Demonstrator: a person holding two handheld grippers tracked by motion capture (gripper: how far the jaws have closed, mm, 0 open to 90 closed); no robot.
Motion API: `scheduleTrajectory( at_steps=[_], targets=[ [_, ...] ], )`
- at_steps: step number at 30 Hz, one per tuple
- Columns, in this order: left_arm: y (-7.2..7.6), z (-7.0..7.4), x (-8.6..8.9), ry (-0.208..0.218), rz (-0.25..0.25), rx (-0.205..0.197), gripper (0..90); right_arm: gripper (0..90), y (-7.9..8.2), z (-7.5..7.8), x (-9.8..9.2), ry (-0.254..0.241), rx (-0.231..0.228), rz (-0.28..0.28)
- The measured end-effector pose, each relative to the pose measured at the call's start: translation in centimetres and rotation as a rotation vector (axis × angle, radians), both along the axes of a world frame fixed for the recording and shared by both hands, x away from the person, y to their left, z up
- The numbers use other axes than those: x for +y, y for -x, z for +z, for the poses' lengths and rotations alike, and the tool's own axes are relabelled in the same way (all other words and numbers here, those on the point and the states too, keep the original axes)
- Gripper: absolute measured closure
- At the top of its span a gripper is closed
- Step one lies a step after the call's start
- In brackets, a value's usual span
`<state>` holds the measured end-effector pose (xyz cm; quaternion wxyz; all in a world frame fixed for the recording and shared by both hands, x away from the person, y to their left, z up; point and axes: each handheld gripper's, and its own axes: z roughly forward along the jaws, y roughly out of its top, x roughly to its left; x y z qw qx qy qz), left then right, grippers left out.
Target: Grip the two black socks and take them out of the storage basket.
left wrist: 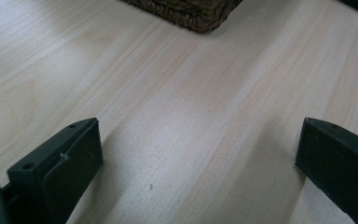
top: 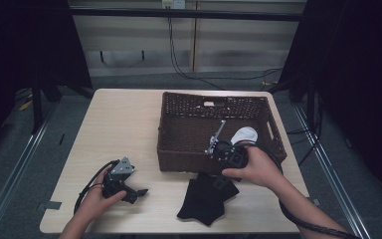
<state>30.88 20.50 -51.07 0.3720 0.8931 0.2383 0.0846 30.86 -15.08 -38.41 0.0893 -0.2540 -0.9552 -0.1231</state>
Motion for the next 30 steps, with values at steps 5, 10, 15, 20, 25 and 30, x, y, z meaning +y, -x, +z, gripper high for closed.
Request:
scheduleTrajectory(
  at_steps=[5, 10, 15, 20, 25, 30],
  targets=[
    [0.0, 0.0, 0.0, 0.004, 0.003, 0.001, 0.0, 34.8, 0.7, -0.2, -1.4, 0.025, -0.004, -0.016],
    [0.0, 0.0, 0.0, 0.000, 0.000, 0.000, 0.0, 32.5, 1.5, -0.4, -2.7, 0.056, -0.031, -0.016],
    [0.0, 0.0, 0.0, 0.000, 0.001, 0.000, 0.0, 31.0, 2.2, -0.6, -4.3, 0.064, -0.055, -0.036],
    [0.0, 0.0, 0.0, 0.001, 0.002, 0.000, 0.0, 30.3, 2.5, -1.5, -6.0, 0.058, -0.061, -0.083],
    [0.0, 0.0, 0.0, 0.001, 0.003, 0.000, 0.0, 29.7, 3.0, -2.6, -7.7, 0.092, -0.090, -0.107],
    [0.0, 0.0, 0.0, 0.005, 0.006, 0.001, 0.0, 28.6, 3.6, -3.8, -9.1, 0.099, -0.109, -0.120]
  ],
)
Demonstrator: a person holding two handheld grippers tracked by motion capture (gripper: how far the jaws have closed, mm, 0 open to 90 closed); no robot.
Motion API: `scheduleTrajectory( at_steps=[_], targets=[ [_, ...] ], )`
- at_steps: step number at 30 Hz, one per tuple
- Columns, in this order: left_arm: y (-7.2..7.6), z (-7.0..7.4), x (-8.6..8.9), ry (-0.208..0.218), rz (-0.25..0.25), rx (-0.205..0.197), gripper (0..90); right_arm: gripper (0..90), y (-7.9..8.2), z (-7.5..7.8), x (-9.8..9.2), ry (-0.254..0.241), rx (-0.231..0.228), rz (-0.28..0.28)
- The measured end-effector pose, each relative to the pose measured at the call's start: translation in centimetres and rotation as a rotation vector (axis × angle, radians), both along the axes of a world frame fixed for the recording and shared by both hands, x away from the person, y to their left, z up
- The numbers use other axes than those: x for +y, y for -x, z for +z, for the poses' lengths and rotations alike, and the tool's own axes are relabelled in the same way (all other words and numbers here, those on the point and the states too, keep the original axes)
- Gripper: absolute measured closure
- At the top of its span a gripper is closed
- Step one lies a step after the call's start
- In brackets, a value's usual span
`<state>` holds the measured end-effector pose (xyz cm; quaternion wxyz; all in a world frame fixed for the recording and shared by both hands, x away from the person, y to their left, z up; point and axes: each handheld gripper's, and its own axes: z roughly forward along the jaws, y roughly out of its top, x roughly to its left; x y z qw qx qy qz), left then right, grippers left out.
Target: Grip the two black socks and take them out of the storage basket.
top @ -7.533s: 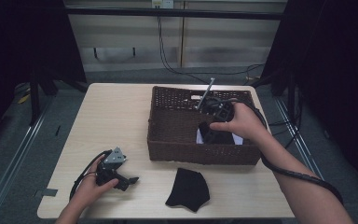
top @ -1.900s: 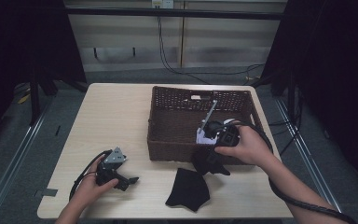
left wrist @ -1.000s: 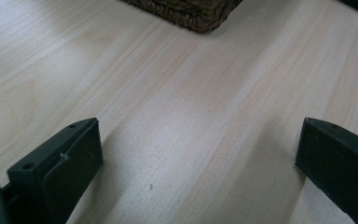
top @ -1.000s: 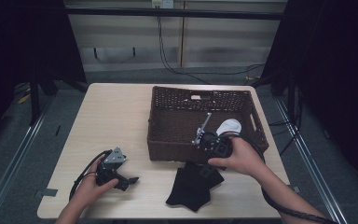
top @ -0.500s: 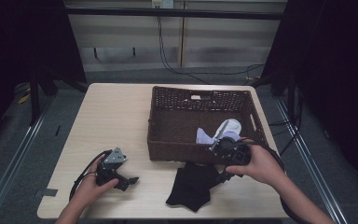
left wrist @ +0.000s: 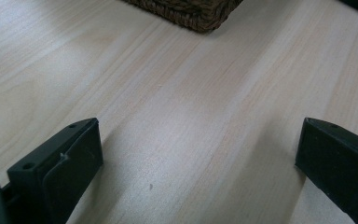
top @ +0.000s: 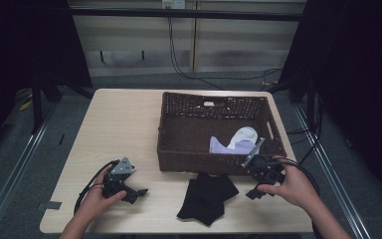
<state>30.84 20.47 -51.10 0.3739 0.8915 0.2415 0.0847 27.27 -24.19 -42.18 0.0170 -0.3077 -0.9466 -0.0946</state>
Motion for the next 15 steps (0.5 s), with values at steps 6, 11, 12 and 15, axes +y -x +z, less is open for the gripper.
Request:
scheduleTrajectory(
  at_steps=[6, 11, 12, 15],
  targets=[
    [0.0, 0.0, 0.0, 0.000, 0.001, 0.000, 0.0, 27.6, 1.2, -1.4, -1.5, -0.049, -0.018, -0.056],
    [0.0, 0.0, 0.0, -0.004, -0.002, -0.001, 0.0, 27.3, 2.2, -2.7, -2.6, -0.129, -0.068, -0.109],
    [0.0, 0.0, 0.0, 0.000, 0.001, 0.000, 0.0, 26.0, 2.2, -2.9, -2.7, -0.128, -0.063, -0.106],
    [0.0, 0.0, 0.0, 0.000, 0.001, 0.000, 0.0, 24.3, 2.5, -2.5, -3.4, -0.162, -0.072, -0.120]
  ],
)
